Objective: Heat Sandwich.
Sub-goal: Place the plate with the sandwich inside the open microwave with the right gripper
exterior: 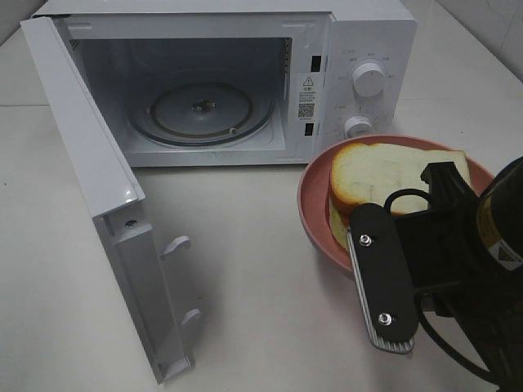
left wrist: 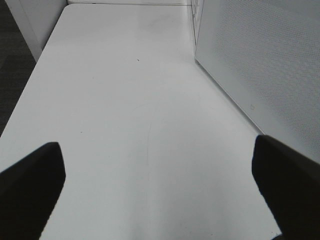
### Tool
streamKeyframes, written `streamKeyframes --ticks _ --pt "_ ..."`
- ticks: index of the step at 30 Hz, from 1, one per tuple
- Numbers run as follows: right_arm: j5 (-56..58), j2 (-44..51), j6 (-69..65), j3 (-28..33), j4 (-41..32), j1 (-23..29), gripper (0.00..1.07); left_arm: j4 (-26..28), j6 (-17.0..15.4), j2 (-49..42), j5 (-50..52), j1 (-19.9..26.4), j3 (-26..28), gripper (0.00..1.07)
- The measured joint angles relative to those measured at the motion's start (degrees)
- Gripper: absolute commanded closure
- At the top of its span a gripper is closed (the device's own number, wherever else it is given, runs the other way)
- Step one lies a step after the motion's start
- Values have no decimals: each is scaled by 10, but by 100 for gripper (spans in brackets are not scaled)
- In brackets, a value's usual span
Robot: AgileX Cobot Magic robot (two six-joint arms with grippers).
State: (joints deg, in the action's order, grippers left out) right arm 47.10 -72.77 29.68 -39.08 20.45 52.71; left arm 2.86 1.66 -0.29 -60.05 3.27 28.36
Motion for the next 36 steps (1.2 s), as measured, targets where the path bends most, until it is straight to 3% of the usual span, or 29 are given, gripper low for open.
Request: streamKeyframes --ticks 6,31,36 --pt "-13 0 7 0 -5 0 107 0 0 0 0 0 0 10" --pt "-59 0 328 1 -68 -2 107 0 0 0 0 0 0 10" --pt "-66 -2 390 1 -99 -48 107 0 0 0 0 0 0 10"
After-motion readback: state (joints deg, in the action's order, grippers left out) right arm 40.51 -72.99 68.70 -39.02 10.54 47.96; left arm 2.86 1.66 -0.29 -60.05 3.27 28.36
